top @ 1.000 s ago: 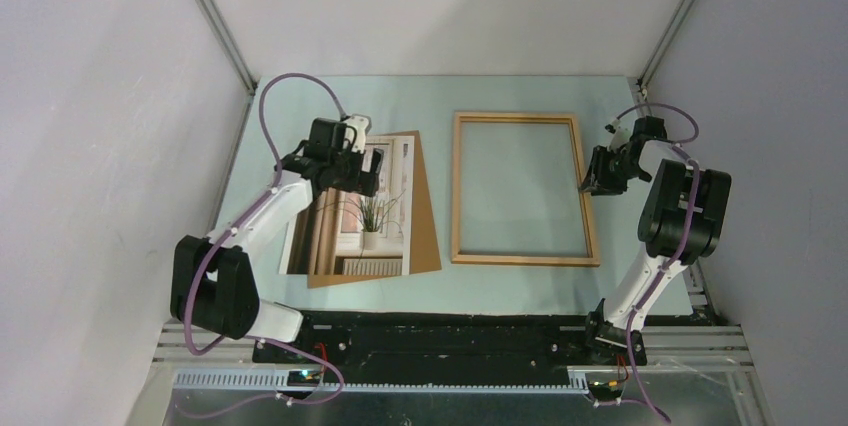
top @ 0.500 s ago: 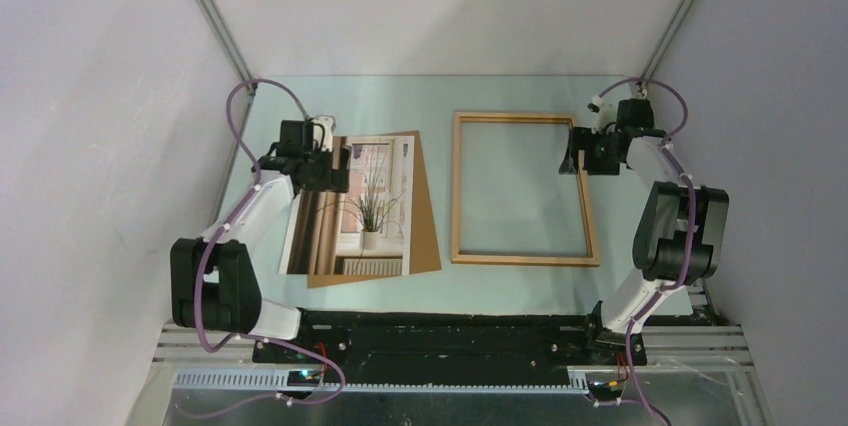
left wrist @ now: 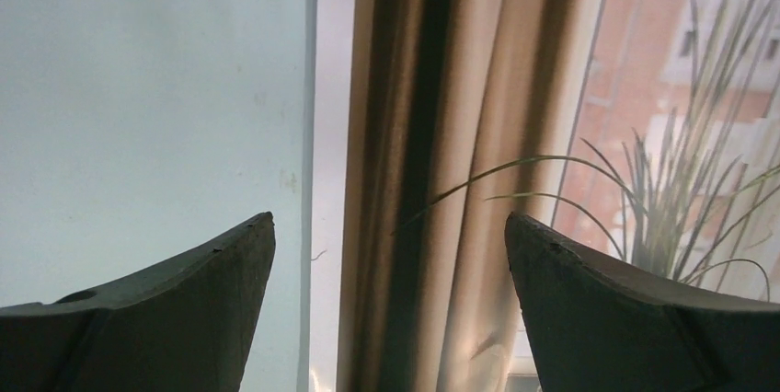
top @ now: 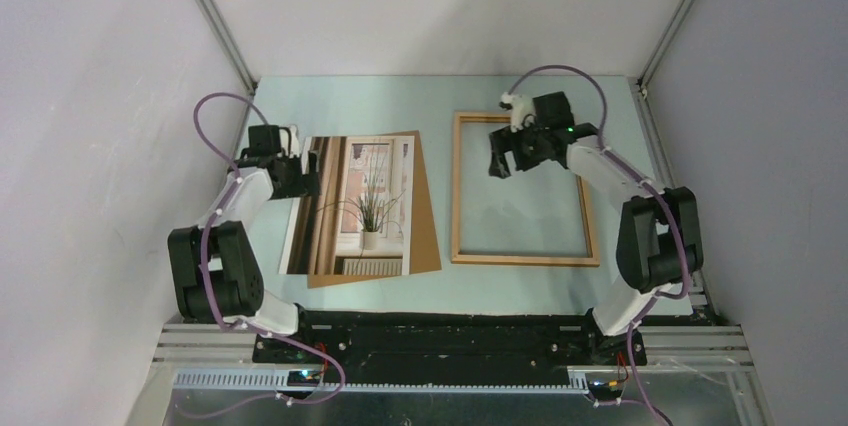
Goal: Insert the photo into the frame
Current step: Pick up the photo at the center of the board.
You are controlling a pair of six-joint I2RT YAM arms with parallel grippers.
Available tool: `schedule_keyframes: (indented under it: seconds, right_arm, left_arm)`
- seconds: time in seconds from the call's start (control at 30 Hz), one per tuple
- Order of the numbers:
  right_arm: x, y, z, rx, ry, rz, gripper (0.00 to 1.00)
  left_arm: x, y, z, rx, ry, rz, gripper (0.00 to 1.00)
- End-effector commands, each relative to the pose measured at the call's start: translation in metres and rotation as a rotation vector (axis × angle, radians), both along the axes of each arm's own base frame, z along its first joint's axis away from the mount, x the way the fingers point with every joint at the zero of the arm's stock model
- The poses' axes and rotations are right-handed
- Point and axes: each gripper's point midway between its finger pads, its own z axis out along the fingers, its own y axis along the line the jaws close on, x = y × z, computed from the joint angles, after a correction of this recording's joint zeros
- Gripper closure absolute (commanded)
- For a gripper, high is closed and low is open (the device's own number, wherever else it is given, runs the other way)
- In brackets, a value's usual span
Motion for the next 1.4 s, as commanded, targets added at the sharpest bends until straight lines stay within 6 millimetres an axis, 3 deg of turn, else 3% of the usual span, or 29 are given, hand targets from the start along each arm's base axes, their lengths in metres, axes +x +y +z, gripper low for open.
schedule_keyframes:
  seconds: [0.0, 0.03, 0.07, 0.1, 0.3, 0.57, 0.83, 1.07, 1.37]
  right_arm:
    - [0.015, 0.059, 0.025, 0.025, -0.092, 0.111, 0.13]
    - [0.011, 0.074, 0.017, 0.029, -0.064, 0.135, 0.13]
    - [0.015, 0.085, 0.026, 0.05, -0.073, 0.154, 0.13]
    - [0.011, 0.098, 0.013, 0.053, -0.024, 0.171, 0.13]
    - [0.008, 0.165, -0.003, 0.151, 0.114, 0.25, 0.13]
    - [0.002, 0.215, -0.036, 0.228, 0.247, 0.285, 0.14]
    - [-0.015, 0.235, -0.059, 0.298, 0.374, 0.288, 0.18]
    - [-0.018, 0.236, -0.065, 0.317, 0.396, 0.277, 0.21]
    - [-0.004, 0.228, -0.039, 0.275, 0.265, 0.263, 0.21]
  left_arm:
    - [0.002, 0.016, -0.007, -0.036, 0.024, 0.027, 0.0]
    - [0.001, 0.018, -0.012, -0.049, 0.04, 0.036, 0.0]
    - [0.001, 0.022, -0.013, -0.071, 0.042, 0.052, 0.0]
    - [0.0, 0.023, -0.018, -0.085, 0.058, 0.057, 0.0]
    - [-0.001, 0.029, -0.031, -0.152, 0.092, 0.075, 0.0]
    - [0.003, 0.028, -0.047, -0.187, 0.135, 0.069, 0.01]
    - [0.011, 0.021, -0.059, -0.263, 0.159, 0.067, 0.03]
    - [0.008, 0.016, -0.06, -0.29, 0.162, 0.053, 0.05]
    - [0.001, 0.009, -0.061, -0.33, 0.164, 0.031, 0.06]
